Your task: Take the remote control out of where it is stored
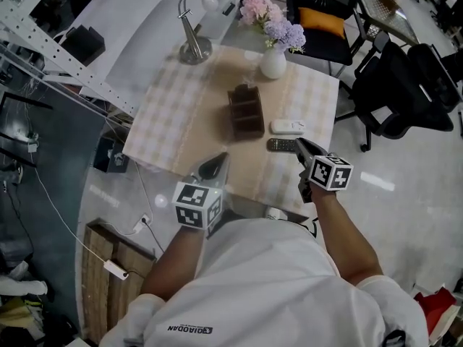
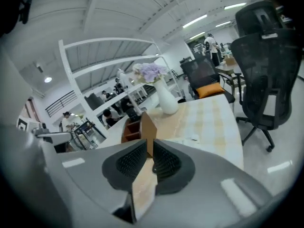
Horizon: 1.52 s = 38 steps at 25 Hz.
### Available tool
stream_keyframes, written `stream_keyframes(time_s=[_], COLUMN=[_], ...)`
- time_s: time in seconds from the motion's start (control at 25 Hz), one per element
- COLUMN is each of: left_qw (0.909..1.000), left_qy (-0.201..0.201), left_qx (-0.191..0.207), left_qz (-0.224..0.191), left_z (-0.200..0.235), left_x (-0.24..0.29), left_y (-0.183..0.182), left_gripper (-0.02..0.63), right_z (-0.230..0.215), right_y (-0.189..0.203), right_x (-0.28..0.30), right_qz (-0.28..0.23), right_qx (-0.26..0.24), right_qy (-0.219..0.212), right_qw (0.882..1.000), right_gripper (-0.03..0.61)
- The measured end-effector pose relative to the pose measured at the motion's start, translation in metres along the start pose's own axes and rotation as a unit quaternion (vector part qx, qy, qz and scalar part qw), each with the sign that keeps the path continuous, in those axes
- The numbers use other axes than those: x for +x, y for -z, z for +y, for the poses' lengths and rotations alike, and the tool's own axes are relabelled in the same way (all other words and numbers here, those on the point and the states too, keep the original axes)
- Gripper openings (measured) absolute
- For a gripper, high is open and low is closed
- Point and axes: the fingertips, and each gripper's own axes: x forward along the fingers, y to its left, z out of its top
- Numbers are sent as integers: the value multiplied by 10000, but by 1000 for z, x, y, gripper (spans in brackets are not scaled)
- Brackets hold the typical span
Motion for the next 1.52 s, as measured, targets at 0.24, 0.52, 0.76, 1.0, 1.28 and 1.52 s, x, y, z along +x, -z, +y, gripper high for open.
stream_keyframes(time_s=[0.24, 0.52, 0.76, 1.0, 1.28, 1.52], left_qw=[10000, 9998, 9995, 9993, 9997, 9998], left_qy=[15, 63, 91, 70, 128, 58], left_qx=[47, 151, 290, 370, 191, 196], left_qz=[-72, -109, -123, -40, -75, -15], left_z=[0, -1, -3, 4, 11, 25], left_x=[-1, -6, -8, -9, -8, -8], left_y=[-5, -9, -12, -11, -11, -11], left_gripper=[3, 3, 3, 2, 3, 3], right_z=[86, 133, 137, 139, 141, 139], right_y=[-1, -8, -12, -11, -14, -18], right_x=[-3, -9, -6, 1, 10, 25], right_qz=[156, 144, 73, 77, 62, 61], right_qx=[-1642, -1891, -2122, -2200, -2345, -2550], right_qy=[-889, -1169, -1067, -1013, -966, -886], right_qw=[9823, 9749, 9714, 9702, 9673, 9629], right_gripper=[3, 3, 5, 3, 5, 5])
